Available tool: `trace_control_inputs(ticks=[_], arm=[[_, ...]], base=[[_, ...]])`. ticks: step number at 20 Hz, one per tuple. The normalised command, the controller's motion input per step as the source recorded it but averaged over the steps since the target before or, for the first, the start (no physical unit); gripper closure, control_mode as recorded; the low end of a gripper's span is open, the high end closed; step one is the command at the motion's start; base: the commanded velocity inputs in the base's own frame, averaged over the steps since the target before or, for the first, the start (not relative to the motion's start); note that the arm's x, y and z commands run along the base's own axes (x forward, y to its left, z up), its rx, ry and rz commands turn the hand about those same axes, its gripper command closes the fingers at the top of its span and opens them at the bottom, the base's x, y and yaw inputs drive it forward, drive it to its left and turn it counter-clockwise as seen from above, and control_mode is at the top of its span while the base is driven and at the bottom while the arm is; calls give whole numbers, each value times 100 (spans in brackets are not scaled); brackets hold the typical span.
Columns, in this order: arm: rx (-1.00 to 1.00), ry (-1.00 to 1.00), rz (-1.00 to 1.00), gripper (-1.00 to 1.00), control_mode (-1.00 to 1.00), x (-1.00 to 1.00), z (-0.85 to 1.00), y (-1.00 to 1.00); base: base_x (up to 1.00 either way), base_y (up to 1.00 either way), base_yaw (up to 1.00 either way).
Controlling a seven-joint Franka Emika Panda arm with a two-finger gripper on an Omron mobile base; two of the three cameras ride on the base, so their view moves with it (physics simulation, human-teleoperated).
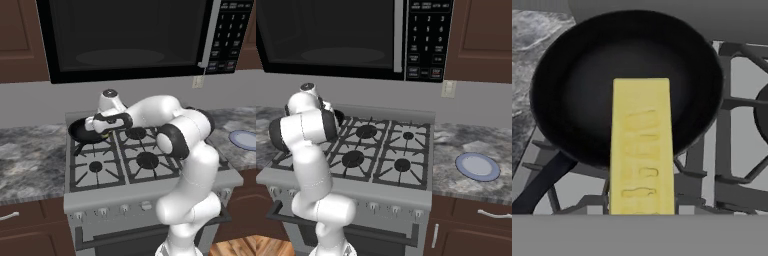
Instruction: Pick up the butter stick and place it in the pan. Then turn on the burner for the pan.
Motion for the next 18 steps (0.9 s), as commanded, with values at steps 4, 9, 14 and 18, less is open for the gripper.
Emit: trace_control_inputs(ticks=[4, 9, 14, 18], arm=[[0, 0, 0, 100, -100, 39, -25, 19], [0, 0, 0, 100, -100, 38, -17, 10], [0, 0, 0, 100, -100, 25, -6, 6], [0, 0, 0, 100, -100, 27, -22, 5]], base=[[0, 0, 0], [0, 0, 0], [0, 0, 0], [0, 0, 0]])
